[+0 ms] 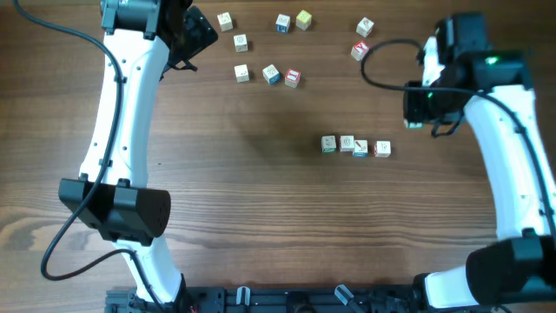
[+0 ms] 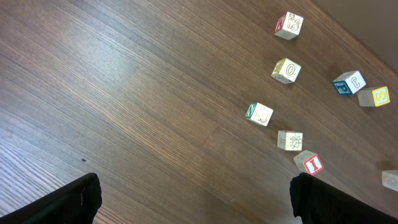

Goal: Form a horizontal line

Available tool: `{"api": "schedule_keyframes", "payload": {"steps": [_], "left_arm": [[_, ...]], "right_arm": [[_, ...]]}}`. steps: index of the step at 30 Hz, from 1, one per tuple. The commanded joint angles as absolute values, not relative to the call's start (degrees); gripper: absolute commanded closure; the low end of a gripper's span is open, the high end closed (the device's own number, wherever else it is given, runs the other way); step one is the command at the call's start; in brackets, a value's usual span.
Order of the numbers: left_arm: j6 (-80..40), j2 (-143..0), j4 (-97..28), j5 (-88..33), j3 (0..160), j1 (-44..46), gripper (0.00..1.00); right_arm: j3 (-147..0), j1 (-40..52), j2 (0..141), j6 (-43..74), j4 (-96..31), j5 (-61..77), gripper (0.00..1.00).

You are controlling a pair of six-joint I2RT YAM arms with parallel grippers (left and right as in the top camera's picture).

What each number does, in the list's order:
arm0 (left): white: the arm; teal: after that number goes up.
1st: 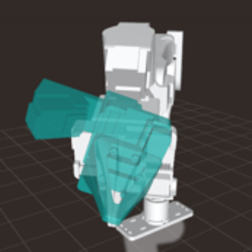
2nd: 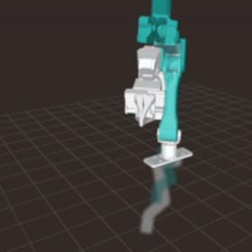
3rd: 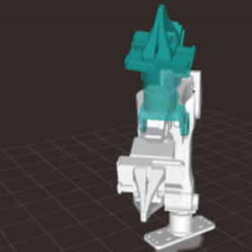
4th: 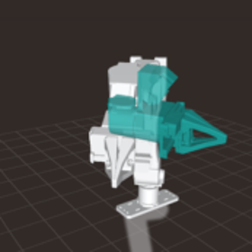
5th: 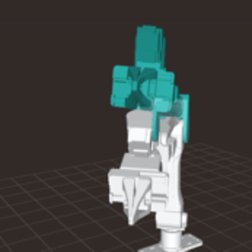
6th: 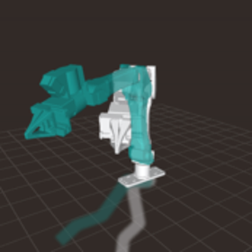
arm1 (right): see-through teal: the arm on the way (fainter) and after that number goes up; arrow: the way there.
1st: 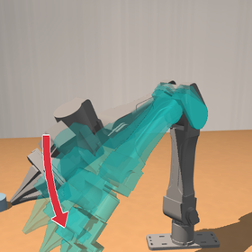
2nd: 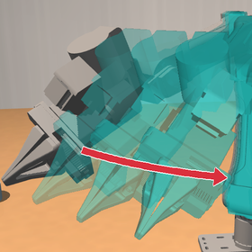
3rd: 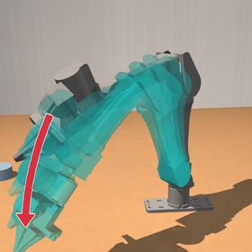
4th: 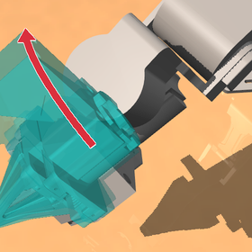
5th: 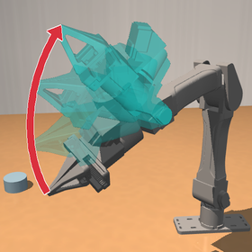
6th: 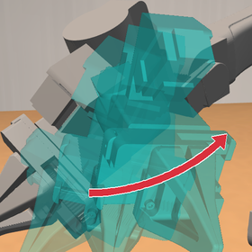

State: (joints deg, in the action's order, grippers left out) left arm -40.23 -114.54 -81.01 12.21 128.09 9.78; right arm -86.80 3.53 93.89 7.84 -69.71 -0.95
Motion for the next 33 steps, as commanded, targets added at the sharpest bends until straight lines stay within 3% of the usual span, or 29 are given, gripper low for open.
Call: {"api": "schedule_keyframes", "payload": {"steps": [1,15,33], "left_arm": [[-41.2,-114.7,-81.0,12.9,128.2,9.9,0.00],[-41.0,-114.9,-80.9,10.5,127.8,10.0,0.00],[-40.8,-115.1,-76.9,9.2,109.3,12.2,0.00]], "right_arm": [[-77.5,3.1,94.4,13.7,-64.2,-6.1,0.81],[-57.0,2.9,94.4,13.6,-37.8,-9.1,0.81],[-54.1,2.9,94.5,13.7,-30.5,-9.0,0.73]]}}
